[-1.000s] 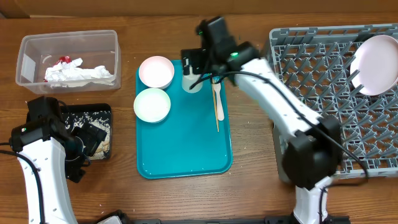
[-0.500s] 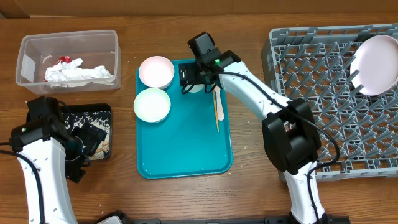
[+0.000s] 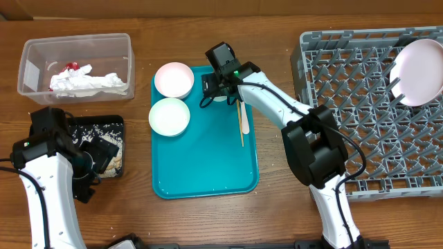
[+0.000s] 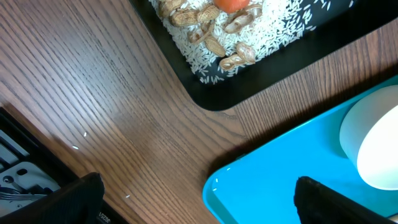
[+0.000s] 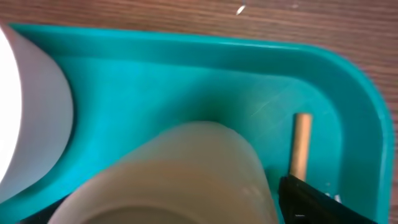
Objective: Sort waste into correct bins and load items into the dishwasher rack
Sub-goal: 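Reach the right gripper to the white cup on the teal tray and grasp it, then carry the white cup right and set it upright in the rack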
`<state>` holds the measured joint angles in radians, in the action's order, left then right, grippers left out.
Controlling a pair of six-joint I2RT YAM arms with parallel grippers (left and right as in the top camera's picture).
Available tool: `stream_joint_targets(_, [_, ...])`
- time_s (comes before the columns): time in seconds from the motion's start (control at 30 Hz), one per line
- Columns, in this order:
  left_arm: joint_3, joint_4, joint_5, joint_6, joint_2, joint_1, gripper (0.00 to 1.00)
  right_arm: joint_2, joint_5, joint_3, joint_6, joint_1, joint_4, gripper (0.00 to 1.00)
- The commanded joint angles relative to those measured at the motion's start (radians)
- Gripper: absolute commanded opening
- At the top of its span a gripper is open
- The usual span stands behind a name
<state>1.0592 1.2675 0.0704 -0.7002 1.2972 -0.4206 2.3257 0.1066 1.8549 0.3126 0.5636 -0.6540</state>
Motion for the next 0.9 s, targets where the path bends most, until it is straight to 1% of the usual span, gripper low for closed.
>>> stream_joint_targets(0.0, [-0.002,-0.001,0.0,0.013,0.001,-0.001,1.0,-0.001,0.04,0.018,-0.006,0.003,0.013,0.89])
stream_joint_targets(0.07, [-0.002,-0.001,0.0,0.013,0.001,-0.001,1.0,-0.001,0.043,0.019,-0.008,0.003,0.023,0.92])
stream_joint_targets(0.13, [-0.002,-0.001,0.0,0.013,0.001,-0.001,1.0,-0.001,0.043,0.019,-0.01,0.003,0.029,0.92])
stream_joint_targets(0.17, [-0.002,-0.001,0.0,0.013,0.001,-0.001,1.0,-0.001,0.043,0.019,-0.01,0.003,0.029,0.91])
stream_joint_targets(0.3, [-0.002,-0.001,0.0,0.013,0.001,-0.001,1.0,-0.003,0.043,0.024,-0.025,0.004,0.014,0.78])
stream_joint_targets(0.37, [-0.002,-0.001,0.0,0.013,0.001,-0.001,1.0,-0.012,0.038,0.045,-0.024,0.004,-0.021,0.67])
stream_joint_targets(0.47, [-0.002,-0.001,0.0,0.013,0.001,-0.001,1.0,-0.04,0.039,0.079,-0.024,0.004,-0.075,0.62])
stream_joint_targets(0.53, [-0.002,-0.001,0.0,0.013,0.001,-0.001,1.0,-0.091,0.039,0.091,-0.023,-0.003,-0.113,0.56])
stream_joint_targets(0.63, [-0.002,-0.001,0.0,0.013,0.001,-0.001,1.0,-0.178,0.039,0.093,-0.016,-0.023,-0.153,0.56])
stream_joint_targets(0.67, [-0.002,-0.001,0.001,0.013,0.001,-0.001,1.0,-0.245,0.044,0.093,-0.017,-0.046,-0.182,0.56])
stream_joint_targets(0.7, [-0.002,-0.001,0.0,0.013,0.001,-0.001,1.0,-0.275,0.051,0.093,-0.017,-0.061,-0.195,0.56])
stream_joint_targets(0.8, [-0.002,-0.001,0.0,0.013,0.001,-0.001,1.0,-0.377,0.088,0.093,-0.017,-0.138,-0.236,0.56])
stream_joint_targets(0.87, [-0.002,-0.001,0.0,0.013,0.001,-0.001,1.0,-0.441,0.103,0.093,-0.025,-0.219,-0.266,0.56])
